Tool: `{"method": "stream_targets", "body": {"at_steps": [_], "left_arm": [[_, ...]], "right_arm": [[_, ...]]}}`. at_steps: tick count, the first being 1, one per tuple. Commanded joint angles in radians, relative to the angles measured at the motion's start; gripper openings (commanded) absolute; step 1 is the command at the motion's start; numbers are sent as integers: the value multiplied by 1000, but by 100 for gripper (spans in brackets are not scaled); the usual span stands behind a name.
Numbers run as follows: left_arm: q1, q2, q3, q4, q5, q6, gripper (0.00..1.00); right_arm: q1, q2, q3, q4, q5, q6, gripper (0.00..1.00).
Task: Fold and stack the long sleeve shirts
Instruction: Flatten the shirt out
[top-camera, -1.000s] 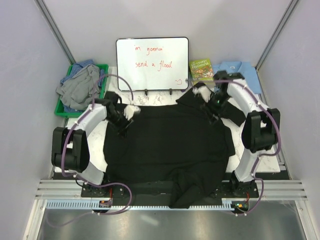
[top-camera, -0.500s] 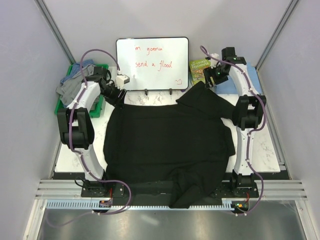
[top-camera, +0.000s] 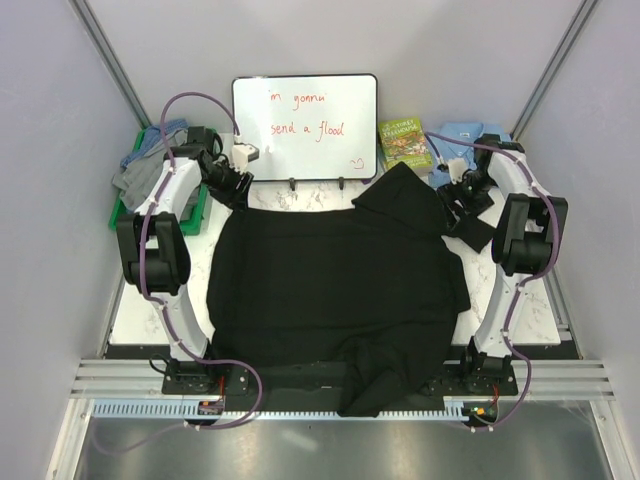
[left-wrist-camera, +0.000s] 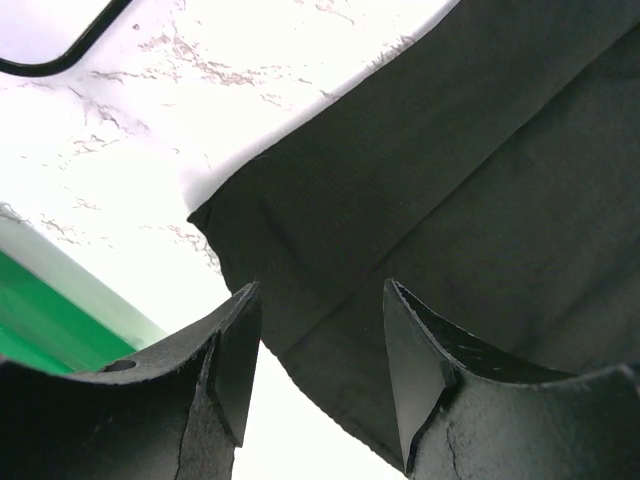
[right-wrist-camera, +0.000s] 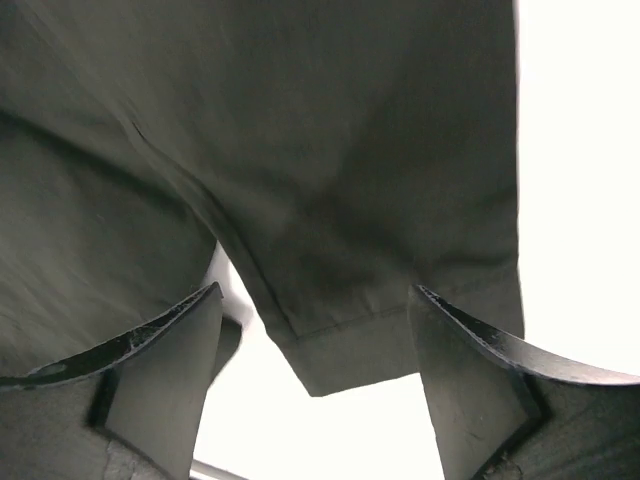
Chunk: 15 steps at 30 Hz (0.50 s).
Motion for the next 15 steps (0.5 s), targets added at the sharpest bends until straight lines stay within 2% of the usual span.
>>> {"method": "stream_targets", "body": {"at_steps": [1,6,9,10,12,13,15], "left_arm": [[4,0,-11,10,-6,-22,59],[4,40,41,32,-22,-19,60],[4,68,57,47,-23,24,59],[4,73,58,53,-17,59,59],[3,85,54,90,3,95,57],[3,105,57,96,7,128,56],[3,128,78,96,29,174,54]], "right_arm": [[14,-62,-74,21,58,-32,83],[14,1,-97,112,116,11,81],[15,28,-90,103,107,25,68],[14,32,-91,101,104,28,53],[14,32,-88,99,89,43,32],[11,33,-65,93,80,54,13],[11,39,-28,89,72,85,0]]}}
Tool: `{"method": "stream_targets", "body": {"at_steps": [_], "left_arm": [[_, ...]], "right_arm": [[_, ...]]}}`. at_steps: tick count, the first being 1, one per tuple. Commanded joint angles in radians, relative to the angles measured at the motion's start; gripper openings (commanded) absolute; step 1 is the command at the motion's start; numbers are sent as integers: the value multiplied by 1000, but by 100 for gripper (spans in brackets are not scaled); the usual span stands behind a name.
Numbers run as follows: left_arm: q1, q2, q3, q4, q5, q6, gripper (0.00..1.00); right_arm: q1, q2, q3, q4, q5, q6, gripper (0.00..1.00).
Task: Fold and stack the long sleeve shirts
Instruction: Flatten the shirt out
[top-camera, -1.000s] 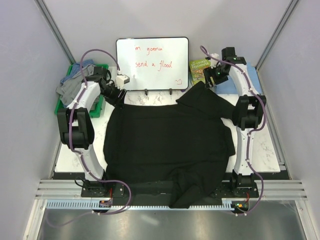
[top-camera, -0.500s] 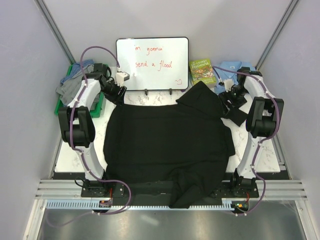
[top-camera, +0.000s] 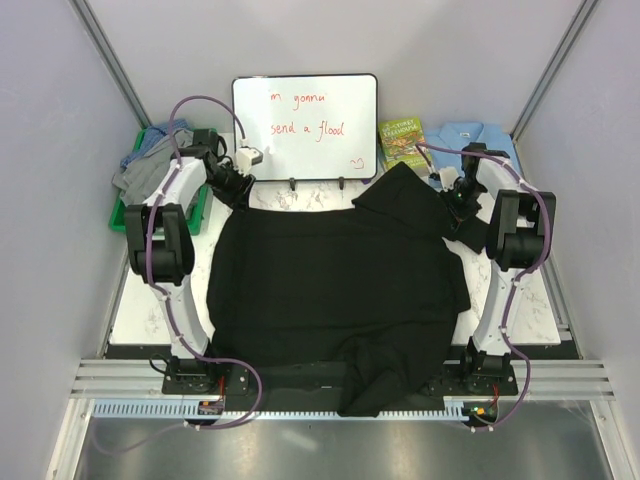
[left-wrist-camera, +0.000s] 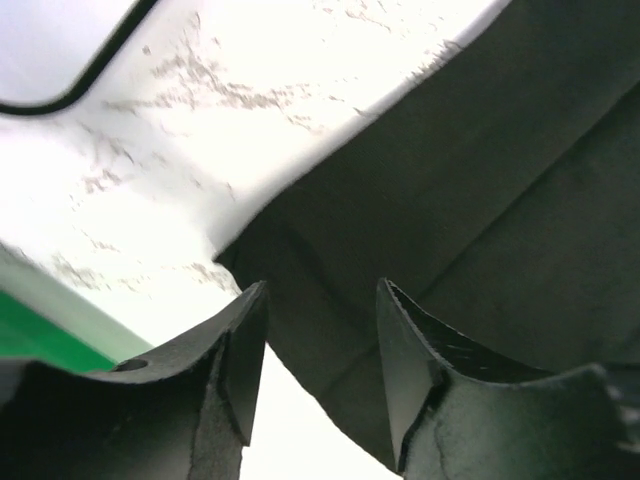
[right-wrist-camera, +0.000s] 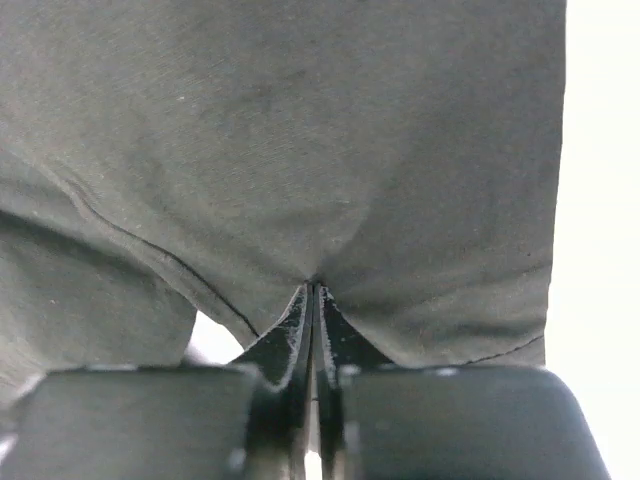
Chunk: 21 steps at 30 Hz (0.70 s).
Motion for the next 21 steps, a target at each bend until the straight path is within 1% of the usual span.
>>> {"method": "stream_targets", "body": {"at_steps": [1,3,4,7,9,10,14,16,17,18,19,20,21], "left_arm": [[3,61,62,56,47,173,53],[1,73,67,60,59,232,51],[0,89,69,72,59,270,50],[-2,118,93,75,47,324,49],[-6,136,104,79,39,356,49],[-8,142,111,79,38,362,49],[-14,167,119,83,21,379,49],[-14,167,118,88,21,379,49],[-16,167,121,88,19,378,49],[-16,167,119,89,19,375,50],[-16,165,124,89,16,370,50],[-16,165,128,92,16,361,52],[-16,162,130,91,15,346,53]], "right_arm": [[-9,5,102,5,-36,57,0],[-9,13,152,4,-65,83,0],[-9,22,209,-1,-102,94,0],[-16,7,291,-22,-221,124,0],[-17,-13,303,-26,-277,137,0],[-17,-39,300,-26,-330,140,0],[-22,-92,292,-26,-413,166,0],[-16,-99,291,-10,-397,180,1],[-10,-95,292,-13,-290,168,14],[6,-83,277,-24,-230,149,51],[10,-80,265,-33,-172,88,60],[12,-76,247,-35,-130,70,69],[14,-75,228,-38,-68,44,87]]}}
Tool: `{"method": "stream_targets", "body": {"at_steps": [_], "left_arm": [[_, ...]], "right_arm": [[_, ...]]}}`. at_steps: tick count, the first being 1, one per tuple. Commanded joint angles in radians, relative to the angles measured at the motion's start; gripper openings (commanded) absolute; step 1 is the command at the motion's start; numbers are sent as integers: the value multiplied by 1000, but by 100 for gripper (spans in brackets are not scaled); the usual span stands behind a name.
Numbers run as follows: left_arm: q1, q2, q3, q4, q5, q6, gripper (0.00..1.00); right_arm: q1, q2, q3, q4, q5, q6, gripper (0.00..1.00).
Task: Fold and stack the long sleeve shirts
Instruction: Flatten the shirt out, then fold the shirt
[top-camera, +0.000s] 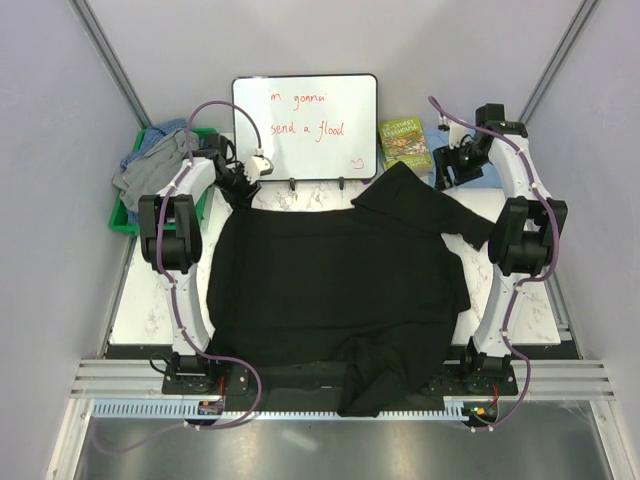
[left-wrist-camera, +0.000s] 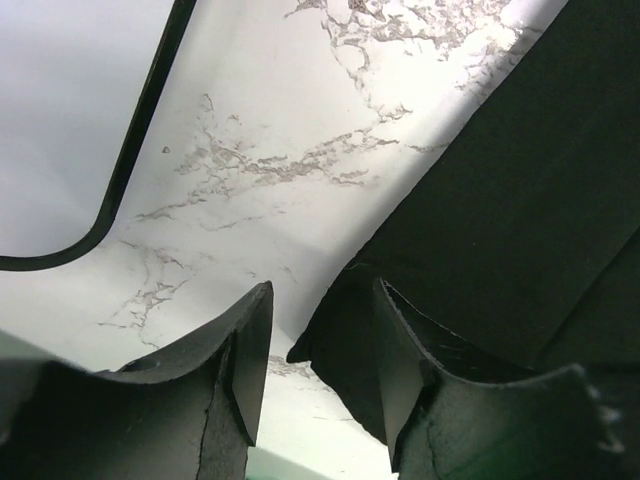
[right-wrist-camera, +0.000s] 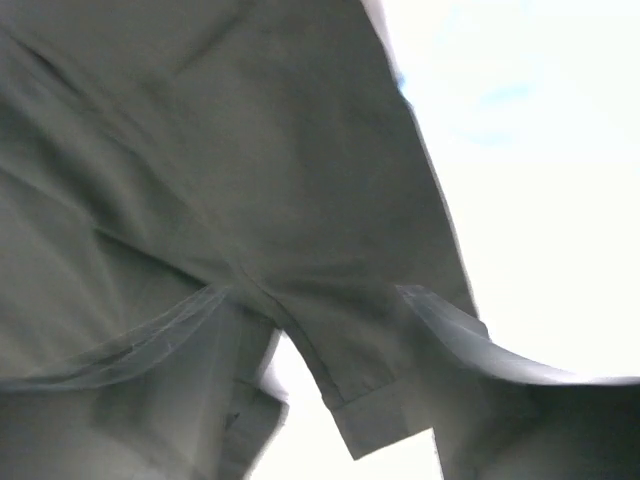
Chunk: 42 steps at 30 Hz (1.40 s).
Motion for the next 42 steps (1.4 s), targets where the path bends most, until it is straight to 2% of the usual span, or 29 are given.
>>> {"method": "stream_targets", "body": {"at_steps": [1,7,10,14,17,18,19,21,22,24,25,28,31,37,38,39,40,41,42], "left_arm": [[-4,0,52,28,2,23,54],[-4,0,43,31,-16,26,60],[-4,4,44,31,-21,26,60],[-4,5,41,31,-21,25,60],[-4,9,38,37,-21,15,60],[-4,9,38,39,-21,14,60],[-4,11,38,39,-19,6,60],[-4,12,35,41,-13,2,59],[-4,11,32,39,-10,0,59],[-2,6,26,41,-2,-4,58],[-2,5,24,41,1,-5,58],[-1,-12,8,45,16,6,57],[-1,-20,0,48,21,9,57],[-1,-22,0,47,35,-1,57],[-1,-23,0,48,33,0,56],[-1,-23,0,48,32,-3,57],[-1,-25,0,48,29,-3,57],[-1,-26,-3,47,29,-6,57],[-1,-28,-5,47,25,-6,57]], "right_arm": [[16,-22,-78,-20,210,-111,90],[19,31,-172,54,377,-191,95],[21,71,-181,80,389,-191,92],[39,87,-206,94,389,-180,84],[62,81,-320,155,421,-162,78],[68,84,-345,170,437,-148,73],[76,90,-364,198,473,-139,58],[81,102,-373,204,474,-107,44],[81,107,-364,184,468,-104,32],[79,101,-323,151,419,-111,17],[76,94,-304,105,400,-116,0],[56,36,-234,33,256,-111,0],[36,-37,-197,32,192,-96,0],[30,-27,-186,9,170,-95,0],[30,-3,-172,-7,171,-102,8],[30,11,-162,-24,173,-105,31],[27,19,-158,-29,182,-111,84],[25,16,-170,-14,185,-119,98],[24,13,-178,11,193,-121,98]]}}
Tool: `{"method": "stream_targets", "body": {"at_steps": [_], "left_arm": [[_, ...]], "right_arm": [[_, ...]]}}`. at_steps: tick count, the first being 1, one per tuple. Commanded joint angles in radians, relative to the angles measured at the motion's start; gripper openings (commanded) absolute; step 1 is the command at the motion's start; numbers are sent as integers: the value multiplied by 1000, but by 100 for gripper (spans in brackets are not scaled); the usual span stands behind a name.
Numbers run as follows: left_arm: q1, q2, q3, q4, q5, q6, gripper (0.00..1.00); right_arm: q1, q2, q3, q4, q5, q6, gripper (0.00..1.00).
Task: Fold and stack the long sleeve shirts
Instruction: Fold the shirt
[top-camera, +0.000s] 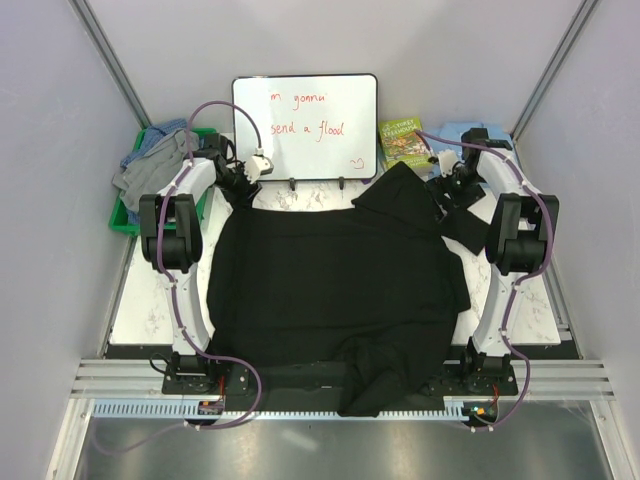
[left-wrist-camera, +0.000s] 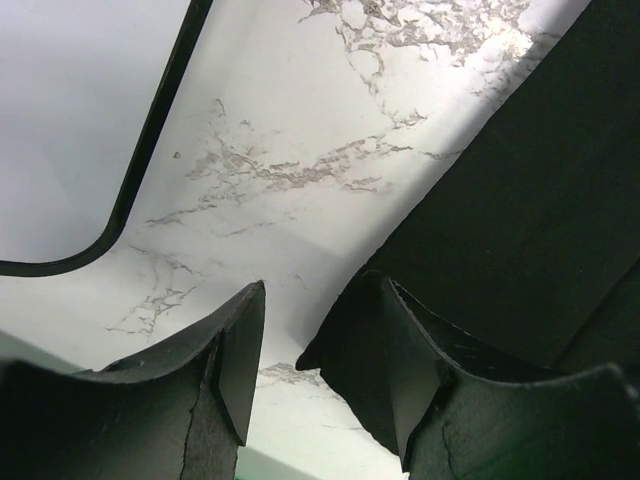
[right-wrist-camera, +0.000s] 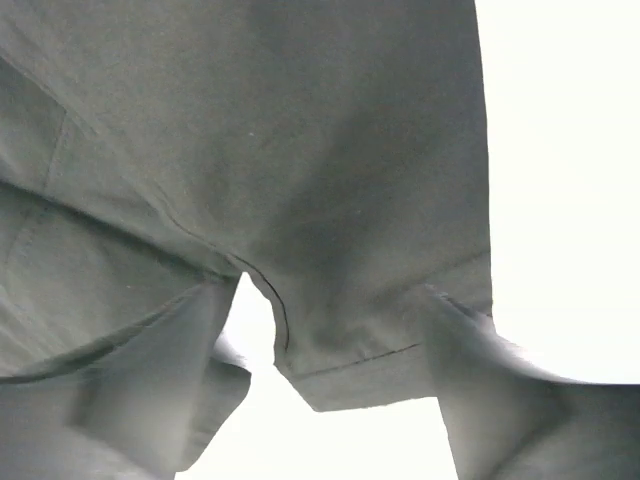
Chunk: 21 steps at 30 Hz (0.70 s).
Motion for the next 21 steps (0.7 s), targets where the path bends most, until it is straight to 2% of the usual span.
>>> {"method": "stream_targets", "body": {"at_steps": [1,10,16,17,18,20,21], "left_arm": [[1,-38,-6,19,27,-2,58],[1,-61,-41,21,19,-7,58],[1,-70,-59,21,2,-4,59],[1,-70,-60,21,1,-4,58],[1,-68,-56,21,1,-4,58],[1,-64,-52,21,-1,-10,57],[1,-61,-49,21,2,-14,57]], "right_arm": [[0,10,17,21,-10,-23,98],[-29,157,120,33,1,-111,98],[-29,211,106,56,39,-155,98],[-29,215,88,55,36,-166,96],[-30,217,77,53,33,-171,84],[-29,214,30,59,36,-175,68],[-29,208,11,67,44,-171,55]]}}
